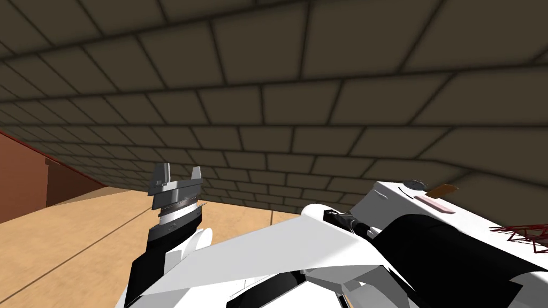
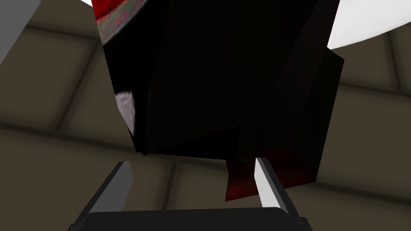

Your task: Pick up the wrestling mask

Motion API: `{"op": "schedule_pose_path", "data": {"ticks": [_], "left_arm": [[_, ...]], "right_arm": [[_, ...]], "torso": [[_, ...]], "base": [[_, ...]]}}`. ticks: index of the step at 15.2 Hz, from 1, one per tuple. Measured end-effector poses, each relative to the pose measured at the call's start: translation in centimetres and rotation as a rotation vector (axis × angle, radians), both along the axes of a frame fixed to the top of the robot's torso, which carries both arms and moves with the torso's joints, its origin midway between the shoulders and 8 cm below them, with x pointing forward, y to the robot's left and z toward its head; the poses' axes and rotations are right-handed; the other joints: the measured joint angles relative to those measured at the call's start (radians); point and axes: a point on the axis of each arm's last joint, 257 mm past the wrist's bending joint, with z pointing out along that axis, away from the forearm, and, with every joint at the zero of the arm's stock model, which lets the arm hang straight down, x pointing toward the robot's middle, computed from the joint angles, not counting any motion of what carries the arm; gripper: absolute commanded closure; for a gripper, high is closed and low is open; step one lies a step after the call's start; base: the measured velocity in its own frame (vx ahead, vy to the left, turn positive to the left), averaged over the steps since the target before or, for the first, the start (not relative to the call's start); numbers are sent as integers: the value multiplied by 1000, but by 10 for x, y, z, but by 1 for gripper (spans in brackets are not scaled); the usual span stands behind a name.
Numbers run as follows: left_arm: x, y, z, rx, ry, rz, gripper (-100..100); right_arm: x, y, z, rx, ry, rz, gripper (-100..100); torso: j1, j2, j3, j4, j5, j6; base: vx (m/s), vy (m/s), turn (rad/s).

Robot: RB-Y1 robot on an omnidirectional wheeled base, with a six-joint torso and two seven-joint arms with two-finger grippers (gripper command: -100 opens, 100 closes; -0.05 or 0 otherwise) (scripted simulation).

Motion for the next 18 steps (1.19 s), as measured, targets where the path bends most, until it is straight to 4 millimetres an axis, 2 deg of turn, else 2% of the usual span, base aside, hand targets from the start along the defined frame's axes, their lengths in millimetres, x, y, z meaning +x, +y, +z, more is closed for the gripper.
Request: {"op": "schedule_pose_path", "data": {"ticks": [5,10,13,17,18], "left_arm": [[0,0,0,0,0,0,0],[0,0,0,0,0,0,0],[0,0,0,0,0,0,0],[0,0,0,0,0,0,0],[0,0,0,0,0,0,0]], "right_arm": [[-55,-33,-10,-78,134,-26,-100],[-99,-57,-14,-128,243,-43,-100],[-139,-70,-18,-162,332,-67,-100],[-193,-87,-14,-212,461,-70,-100],[-199,-91,-12,-219,473,-81,-100]], "torso": [[0,-1,-1,0,0,0],[0,1,0,0,0,0],[1,0,0,0,0,0],[2,-1,0,0,0,0],[1,-1,0,0,0,0]], "base": [[58,46,143],[39,40,116],[58,61,149],[69,61,140],[45,21,49]]}}
